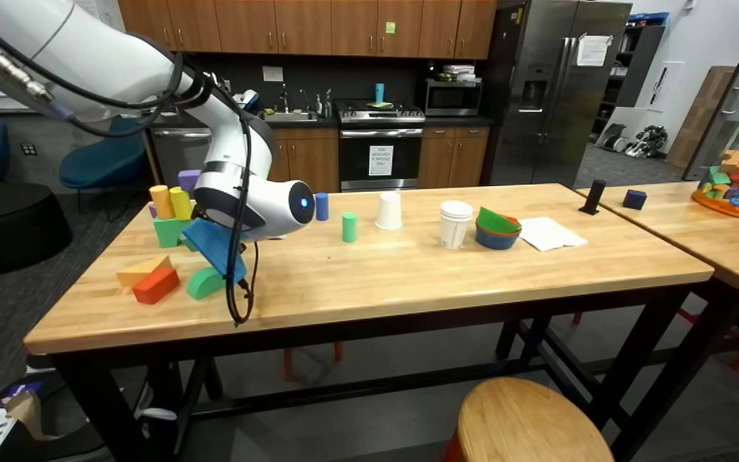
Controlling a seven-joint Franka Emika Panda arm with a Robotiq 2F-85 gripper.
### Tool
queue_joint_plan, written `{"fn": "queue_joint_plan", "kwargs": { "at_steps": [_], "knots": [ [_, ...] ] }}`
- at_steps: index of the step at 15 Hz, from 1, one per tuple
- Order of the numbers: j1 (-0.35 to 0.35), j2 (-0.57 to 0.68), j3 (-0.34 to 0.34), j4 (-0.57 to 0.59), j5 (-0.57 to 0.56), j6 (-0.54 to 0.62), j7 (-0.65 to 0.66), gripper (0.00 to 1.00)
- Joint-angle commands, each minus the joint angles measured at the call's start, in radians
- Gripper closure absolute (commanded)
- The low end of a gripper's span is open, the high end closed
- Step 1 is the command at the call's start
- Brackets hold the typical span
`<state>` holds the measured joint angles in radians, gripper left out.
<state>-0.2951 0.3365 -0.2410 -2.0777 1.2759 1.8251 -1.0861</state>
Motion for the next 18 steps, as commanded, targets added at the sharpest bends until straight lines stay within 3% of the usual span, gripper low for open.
{"fn": "queue_joint_plan", "kwargs": {
  "at_steps": [1,9,14,15,18],
  "knots": [
    [-0.001,0.016,-0.001,0.017,0.007,0.020,0.004,0.85],
    [0.009,-0.053,-0.009,0.000,-0.037,0.092,0.004,0.85],
    [0.003,-0.058,-0.008,0.005,-0.051,0.077,0.011,0.85],
    [-0.002,-0.036,-0.003,0.016,-0.025,0.076,-0.002,0.60],
    [-0.002,-0.036,-0.002,0.016,-0.036,0.076,-0.002,0.60]
  ]
}}
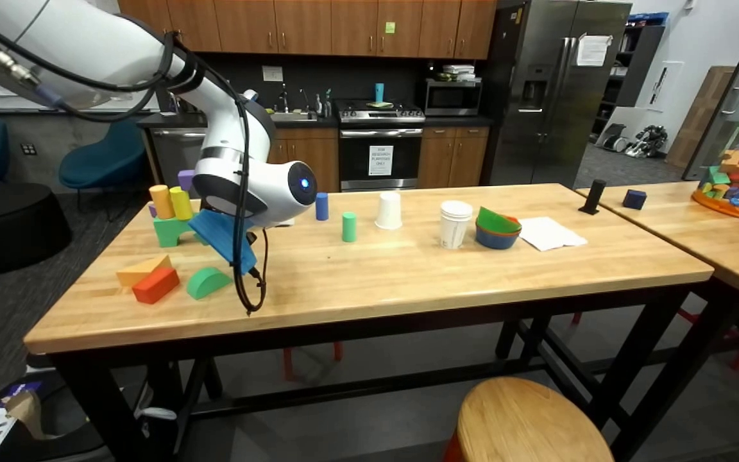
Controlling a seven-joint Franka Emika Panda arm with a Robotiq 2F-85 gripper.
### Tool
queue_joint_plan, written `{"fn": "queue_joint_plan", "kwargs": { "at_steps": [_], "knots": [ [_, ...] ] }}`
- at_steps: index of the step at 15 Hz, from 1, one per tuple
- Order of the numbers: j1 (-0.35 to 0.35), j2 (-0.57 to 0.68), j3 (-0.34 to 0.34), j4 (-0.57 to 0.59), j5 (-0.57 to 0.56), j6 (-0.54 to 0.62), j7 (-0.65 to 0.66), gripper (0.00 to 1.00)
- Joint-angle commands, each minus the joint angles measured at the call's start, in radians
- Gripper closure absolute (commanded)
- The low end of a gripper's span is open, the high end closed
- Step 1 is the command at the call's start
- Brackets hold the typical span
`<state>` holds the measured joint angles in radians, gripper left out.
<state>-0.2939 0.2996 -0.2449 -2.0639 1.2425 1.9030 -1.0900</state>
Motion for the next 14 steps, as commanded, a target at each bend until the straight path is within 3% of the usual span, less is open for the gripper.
{"fn": "queue_joint_plan", "kwargs": {
  "at_steps": [1,13,14],
  "knots": [
    [-0.003,0.001,0.002,0.002,-0.003,-0.002,0.002,0.60],
    [-0.003,0.001,0.002,0.002,-0.003,-0.002,0.002,0.60],
    [-0.006,0.002,0.002,0.005,-0.007,-0.023,0.007,0.35]
  ]
}}
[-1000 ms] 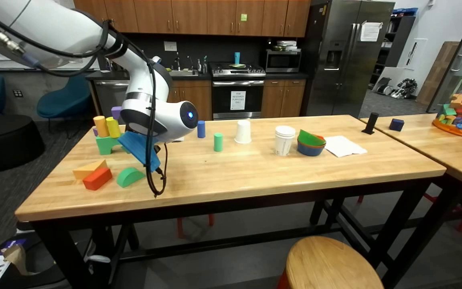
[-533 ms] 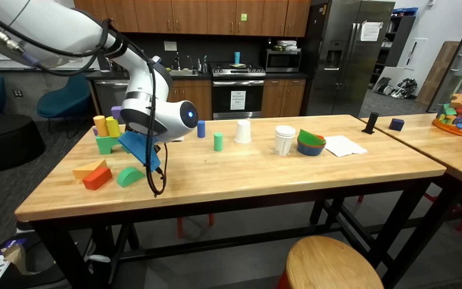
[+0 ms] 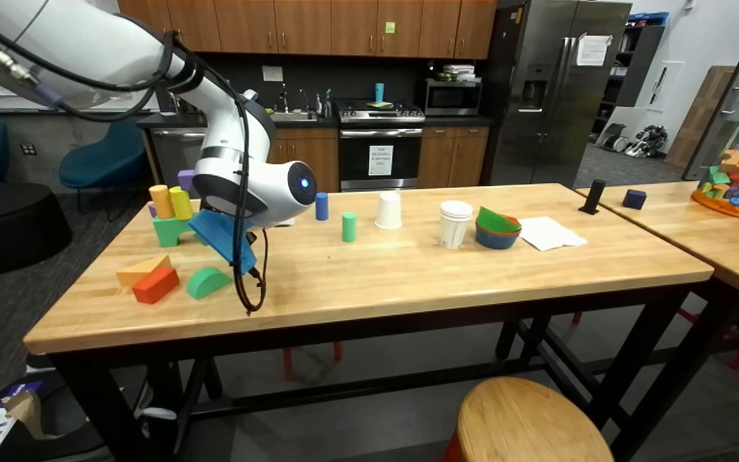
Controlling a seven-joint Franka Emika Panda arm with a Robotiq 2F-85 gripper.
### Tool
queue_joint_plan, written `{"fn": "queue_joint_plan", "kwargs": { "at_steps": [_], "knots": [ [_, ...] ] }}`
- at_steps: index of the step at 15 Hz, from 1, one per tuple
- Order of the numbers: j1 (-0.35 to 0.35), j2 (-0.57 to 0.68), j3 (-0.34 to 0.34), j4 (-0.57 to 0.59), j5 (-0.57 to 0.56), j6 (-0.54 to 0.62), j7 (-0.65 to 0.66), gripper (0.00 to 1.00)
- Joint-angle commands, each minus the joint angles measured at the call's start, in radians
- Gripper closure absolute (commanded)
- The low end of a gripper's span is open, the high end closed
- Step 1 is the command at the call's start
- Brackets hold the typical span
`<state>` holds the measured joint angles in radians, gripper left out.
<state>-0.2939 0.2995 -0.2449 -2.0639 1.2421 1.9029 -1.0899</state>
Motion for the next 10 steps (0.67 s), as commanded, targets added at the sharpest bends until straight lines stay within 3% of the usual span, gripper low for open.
{"fn": "queue_joint_plan", "kwargs": {
  "at_steps": [1,2,5,10],
  "knots": [
    [-0.004,0.002,0.002,0.003,-0.011,-0.021,0.007,0.34],
    [-0.003,0.002,0.002,0.002,-0.002,-0.009,0.002,0.55],
    [-0.003,0.006,0.003,0.002,-0.002,-0.010,0.002,0.35],
    [-0.003,0.008,0.003,0.002,-0.002,-0.011,0.002,0.34]
  ]
}}
